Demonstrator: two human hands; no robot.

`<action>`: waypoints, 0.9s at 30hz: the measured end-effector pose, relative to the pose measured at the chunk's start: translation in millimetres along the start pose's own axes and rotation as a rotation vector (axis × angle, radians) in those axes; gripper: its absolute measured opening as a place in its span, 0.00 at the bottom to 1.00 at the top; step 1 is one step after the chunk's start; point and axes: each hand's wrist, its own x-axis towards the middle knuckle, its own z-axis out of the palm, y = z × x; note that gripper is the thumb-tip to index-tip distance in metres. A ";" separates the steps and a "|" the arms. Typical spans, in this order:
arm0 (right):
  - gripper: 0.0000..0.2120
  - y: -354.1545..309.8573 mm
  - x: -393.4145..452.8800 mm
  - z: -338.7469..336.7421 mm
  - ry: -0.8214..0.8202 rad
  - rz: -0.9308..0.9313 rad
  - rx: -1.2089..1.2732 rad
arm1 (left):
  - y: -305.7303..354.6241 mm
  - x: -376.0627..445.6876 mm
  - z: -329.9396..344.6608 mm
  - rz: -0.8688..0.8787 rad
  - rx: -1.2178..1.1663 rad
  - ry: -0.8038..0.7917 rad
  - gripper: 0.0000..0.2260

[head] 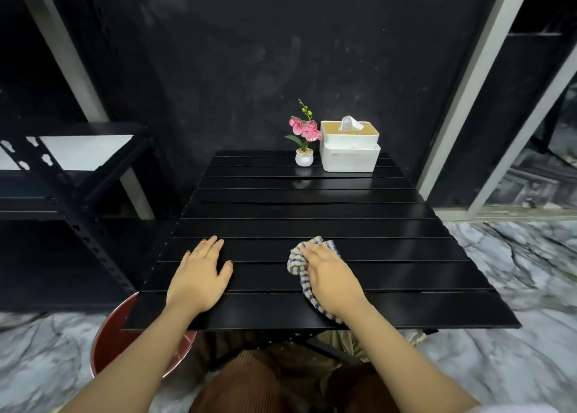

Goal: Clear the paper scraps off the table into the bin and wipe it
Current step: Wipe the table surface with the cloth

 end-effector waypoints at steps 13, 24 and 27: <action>0.21 92.9 -52.5 -53.3 0.153 0.222 0.005 | 2.5 -0.8 -1.8 0.002 0.013 -0.007 0.25; 0.22 75.9 -52.2 -52.6 0.127 0.120 -0.034 | 0.4 0.4 -1.1 0.010 0.003 -0.002 0.25; 0.21 83.3 -74.9 -56.7 0.122 0.070 -0.013 | -0.9 1.6 -0.8 0.009 0.003 -0.004 0.26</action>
